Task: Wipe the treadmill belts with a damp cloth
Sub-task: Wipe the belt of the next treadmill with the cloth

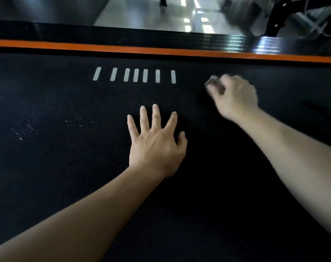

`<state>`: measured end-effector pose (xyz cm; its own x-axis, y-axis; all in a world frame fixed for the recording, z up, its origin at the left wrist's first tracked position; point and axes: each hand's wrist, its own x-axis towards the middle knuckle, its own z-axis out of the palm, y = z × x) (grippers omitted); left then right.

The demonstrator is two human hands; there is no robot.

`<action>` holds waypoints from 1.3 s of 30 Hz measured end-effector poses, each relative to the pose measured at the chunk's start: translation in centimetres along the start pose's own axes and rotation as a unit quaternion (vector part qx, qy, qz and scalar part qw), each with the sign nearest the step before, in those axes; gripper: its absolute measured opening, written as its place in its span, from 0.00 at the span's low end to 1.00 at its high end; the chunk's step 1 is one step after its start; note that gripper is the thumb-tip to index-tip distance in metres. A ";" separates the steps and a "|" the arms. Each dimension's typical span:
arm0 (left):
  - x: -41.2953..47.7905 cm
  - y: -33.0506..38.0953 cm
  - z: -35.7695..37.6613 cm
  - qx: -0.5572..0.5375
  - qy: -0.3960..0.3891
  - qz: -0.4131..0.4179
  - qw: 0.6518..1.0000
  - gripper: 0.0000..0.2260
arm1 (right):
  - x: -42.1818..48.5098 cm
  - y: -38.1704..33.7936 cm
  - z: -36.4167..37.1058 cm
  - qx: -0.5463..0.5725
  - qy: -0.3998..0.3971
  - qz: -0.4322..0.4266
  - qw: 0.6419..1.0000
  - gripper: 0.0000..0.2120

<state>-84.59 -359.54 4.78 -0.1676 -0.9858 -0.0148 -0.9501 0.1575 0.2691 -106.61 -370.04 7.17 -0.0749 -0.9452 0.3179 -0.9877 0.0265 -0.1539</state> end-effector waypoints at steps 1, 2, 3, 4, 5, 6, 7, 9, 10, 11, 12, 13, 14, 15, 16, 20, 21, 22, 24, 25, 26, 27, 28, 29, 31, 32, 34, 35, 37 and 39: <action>0.0 0.0 0.0 -0.001 -0.001 0.000 1.000 0.29 | -1.4 -0.7 0.0 0.010 -0.008 -0.051 0.999 0.20; 0.0 0.0 0.0 -0.001 -0.003 -0.001 1.000 0.29 | -2.6 -0.9 -0.1 0.023 -0.019 -0.089 0.996 0.19; 0.0 0.1 0.0 -0.001 -0.003 -0.002 1.000 0.29 | -3.1 -0.4 -0.2 0.018 -0.022 -0.105 0.994 0.19; -0.1 0.1 0.0 0.000 -0.004 -0.003 1.000 0.29 | -2.9 0.6 -0.3 0.004 -0.019 -0.095 0.995 0.18; -0.1 0.1 0.0 0.002 -0.003 -0.004 1.000 0.29 | -2.3 1.5 -0.4 -0.009 -0.014 -0.059 0.998 0.19; -0.1 0.0 0.1 0.002 -0.003 -0.006 1.000 0.29 | -1.6 2.3 -0.5 -0.011 -0.009 -0.006 1.000 0.20; -0.1 0.0 0.1 0.002 -0.003 -0.008 1.000 0.29 | -1.2 2.7 -0.7 -0.007 -0.002 0.046 0.999 0.20; 0.0 0.0 0.0 0.006 -0.003 -0.009 1.000 0.28 | -2.1 1.6 -0.9 -0.009 0.007 0.053 0.999 0.20; 0.0 0.1 0.0 0.008 -0.005 -0.009 1.000 0.28 | -3.3 0.7 -0.9 -0.001 0.003 0.017 1.000 0.19; 0.0 0.1 -0.1 0.008 -0.006 -0.009 1.000 0.28 | -4.9 -0.3 -1.1 0.023 -0.008 -0.031 0.999 0.18; 0.0 0.1 -0.1 0.009 -0.008 -0.010 1.000 0.28 | -6.7 -0.8 -1.3 0.050 -0.024 -0.077 0.995 0.16; 0.0 0.1 -0.1 0.009 -0.009 -0.011 1.000 0.28 | -8.0 -0.8 -1.7 0.062 -0.039 -0.110 0.991 0.15; 0.0 0.0 -0.1 0.010 -0.011 -0.012 1.000 0.28 | -8.5 0.0 -1.9 0.057 -0.044 -0.124 0.990 0.15; -0.1 0.0 -0.1 0.010 -0.012 -0.013 1.000 0.28 | -8.3 1.2 -2.1 0.042 -0.038 -0.113 0.992 0.15; -0.1 0.0 -0.1 0.011 -0.012 -0.013 1.000 0.28 | -7.8 2.5 -2.3 0.027 -0.026 -0.075 0.997 0.16; -0.4 0.3 -0.1 0.013 -0.008 -0.015 1.000 0.27 | -8.8 3.2 -3.5 0.003 0.000 0.039 0.999 0.18; -0.6 0.3 -0.3 0.011 -0.010 -0.015 1.000 0.26 | -10.3 2.0 -3.6 0.009 0.001 0.000 1.000 0.17; -0.8 0.5 -0.5 0.007 -0.012 -0.015 1.000 0.25 | -12.2 0.9 -3.8 0.033 -0.015 -0.051 0.998 0.16; -1.4 1.0 -1.1 -0.006 -0.020 -0.015 1.000 0.24 | -15.8 0.0 -4.5 0.077 -0.068 -0.144 0.984 0.15; -2.0 1.5 -1.4 -0.015 -0.028 -0.013 0.999 0.24 | -16.3 0.7 -4.7 0.078 -0.075 -0.161 0.981 0.16; -2.7 2.0 -1.6 -0.022 -0.039 -0.010 0.999 0.24 | -16.0 1.7 -4.9 0.071 -0.064 -0.149 0.984 0.17; -3.6 2.7 -1.7 -0.027 -0.054 -0.006 0.998 0.24 | -15.1 2.9 -4.8 0.060 -0.047 -0.110 0.991 0.18; -4.5 3.4 -1.7 -0.028 -0.074 -0.004 0.997 0.25 | -14.1 4.1 -4.9 0.050 -0.038 -0.050 0.997 0.18; -5.5 4.0 -1.4 -0.024 -0.095 -0.003 0.995 0.26 | -13.4 4.9 -5.1 0.042 -0.034 0.007 0.999 0.18; -7.0 4.9 -0.6 -0.003 -0.122 -0.007 0.993 0.28 | -14.0 4.5 -5.6 0.037 -0.030 0.038 0.998 0.18; -7.4 5.2 -0.2 0.011 -0.121 -0.009 0.993 0.28 | -15.2 3.6 -5.8 0.041 -0.026 0.006 0.999 0.17; -7.7 5.4 0.5 0.040 -0.102 -0.010 0.994 0.28 | -18.8 1.8 -6.2 0.082 -0.048 -0.091 0.991 0.15; -7.7 5.4 0.7 0.053 -0.092 -0.011 0.994 0.28 | -20.5 1.6 -6.7 0.104 -0.075 -0.131 0.983 0.15; -7.7 5.4 0.8 0.059 -0.086 -0.010 0.994 0.28 | -20.8 2.9 -7.2 0.099 -0.095 -0.164 0.977 0.17; -7.9 5.2 0.7 0.056 -0.083 -0.006 0.995 0.28 | -18.8 4.8 -7.0 0.067 -0.069 -0.109 0.989 0.19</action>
<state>-88.37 -350.86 5.67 -0.1885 -0.9656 -0.1792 -0.9741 0.1606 0.1593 -110.88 -349.88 7.00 0.1666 -0.9594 0.2276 -0.9506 -0.2176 -0.2214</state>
